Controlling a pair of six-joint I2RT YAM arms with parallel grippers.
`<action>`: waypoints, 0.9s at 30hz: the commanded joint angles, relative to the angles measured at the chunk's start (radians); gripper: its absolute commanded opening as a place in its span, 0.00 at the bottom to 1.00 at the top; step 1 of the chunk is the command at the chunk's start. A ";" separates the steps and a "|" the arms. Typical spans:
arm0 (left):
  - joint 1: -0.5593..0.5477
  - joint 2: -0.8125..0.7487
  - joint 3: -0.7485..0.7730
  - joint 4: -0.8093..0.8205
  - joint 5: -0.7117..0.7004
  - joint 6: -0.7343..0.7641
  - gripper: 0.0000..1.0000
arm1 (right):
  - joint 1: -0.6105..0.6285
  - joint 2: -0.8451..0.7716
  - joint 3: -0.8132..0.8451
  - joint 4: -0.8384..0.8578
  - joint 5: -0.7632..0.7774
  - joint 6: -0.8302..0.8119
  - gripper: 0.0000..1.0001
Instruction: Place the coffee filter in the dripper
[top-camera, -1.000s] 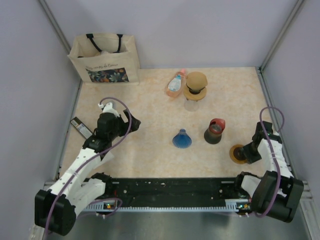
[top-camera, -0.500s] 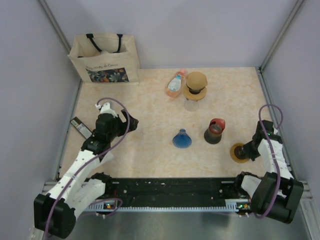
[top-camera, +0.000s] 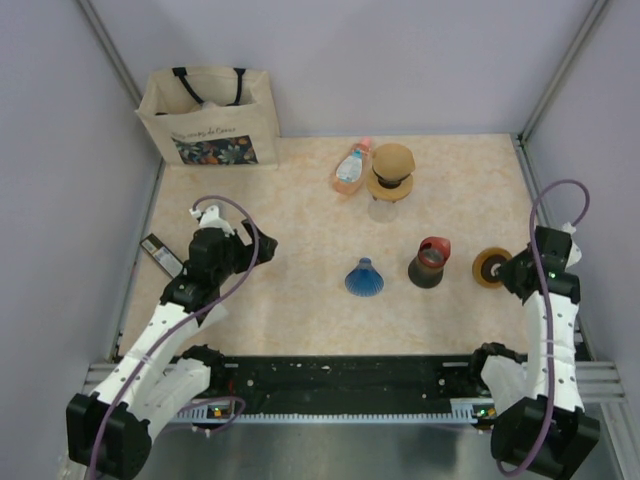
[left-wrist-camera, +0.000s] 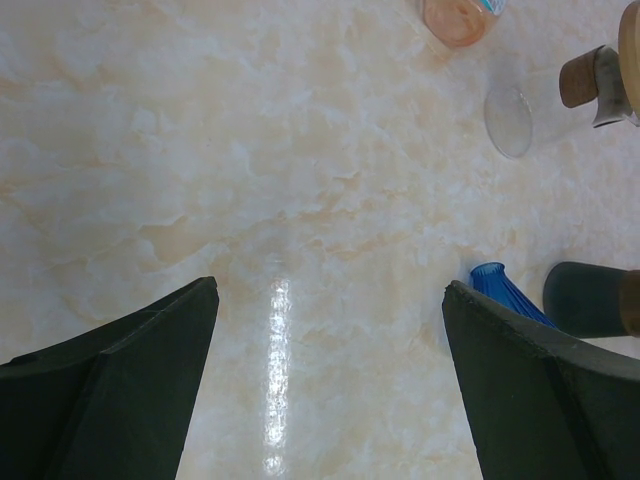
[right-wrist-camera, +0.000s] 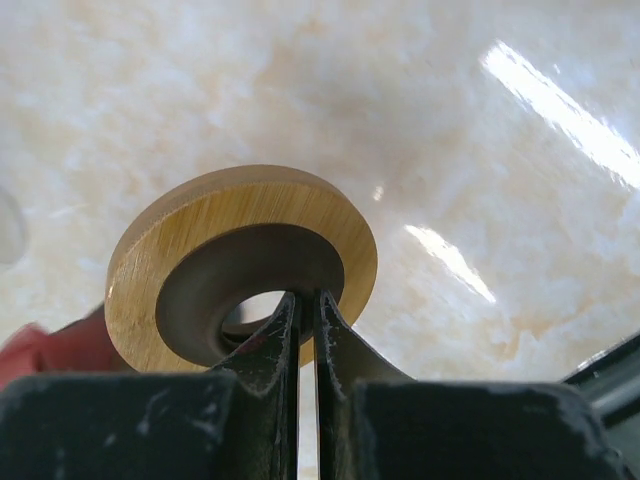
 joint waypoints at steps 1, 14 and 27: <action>0.004 -0.021 -0.005 0.053 0.072 0.021 0.99 | -0.004 -0.062 0.120 0.077 -0.138 -0.098 0.00; 0.001 -0.005 -0.023 0.285 0.478 0.042 0.99 | 0.304 -0.047 0.269 0.284 -0.580 -0.112 0.00; -0.241 -0.071 0.104 0.244 0.882 0.586 0.99 | 0.840 0.219 0.349 0.330 -0.917 -0.307 0.00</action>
